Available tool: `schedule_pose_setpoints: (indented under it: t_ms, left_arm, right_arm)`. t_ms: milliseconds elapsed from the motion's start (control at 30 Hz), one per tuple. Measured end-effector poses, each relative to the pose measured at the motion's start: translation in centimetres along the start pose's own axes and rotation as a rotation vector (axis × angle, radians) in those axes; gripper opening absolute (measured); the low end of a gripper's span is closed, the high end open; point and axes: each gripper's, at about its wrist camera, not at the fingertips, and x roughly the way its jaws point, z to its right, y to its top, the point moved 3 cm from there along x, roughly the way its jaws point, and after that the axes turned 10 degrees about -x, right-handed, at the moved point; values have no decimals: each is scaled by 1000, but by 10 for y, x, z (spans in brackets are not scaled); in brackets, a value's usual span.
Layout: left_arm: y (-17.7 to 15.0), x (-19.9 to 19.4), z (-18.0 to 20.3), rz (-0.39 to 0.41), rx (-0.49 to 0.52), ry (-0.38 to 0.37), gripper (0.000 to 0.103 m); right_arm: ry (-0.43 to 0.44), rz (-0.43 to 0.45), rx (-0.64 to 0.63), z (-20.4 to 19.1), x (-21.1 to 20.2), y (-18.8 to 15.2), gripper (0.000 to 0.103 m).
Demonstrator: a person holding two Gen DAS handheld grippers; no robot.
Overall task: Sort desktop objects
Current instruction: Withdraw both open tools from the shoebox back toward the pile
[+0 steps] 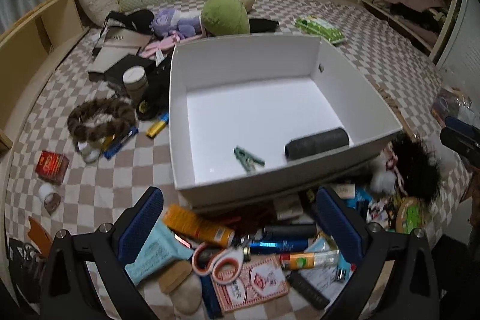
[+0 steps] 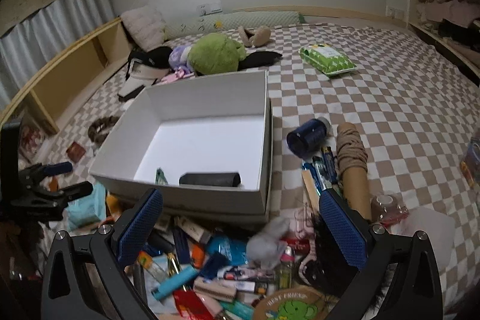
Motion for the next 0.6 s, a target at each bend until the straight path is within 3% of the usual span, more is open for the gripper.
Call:
schedule_pose_setpoints:
  t_ms: [133, 367, 600]
  left_arm:
    - [-17, 4, -5, -62, -35, -26, 103]
    - [-46, 15, 6, -146, 1, -16, 103]
    - [-69, 23, 5, -269, -11, -78, 103]
  right_arm:
    - [23, -41, -49, -8, 4, -13, 103]
    - [132, -77, -147, -33, 22, -38, 103]
    - [297, -110, -265, -59, 42, -60, 103]
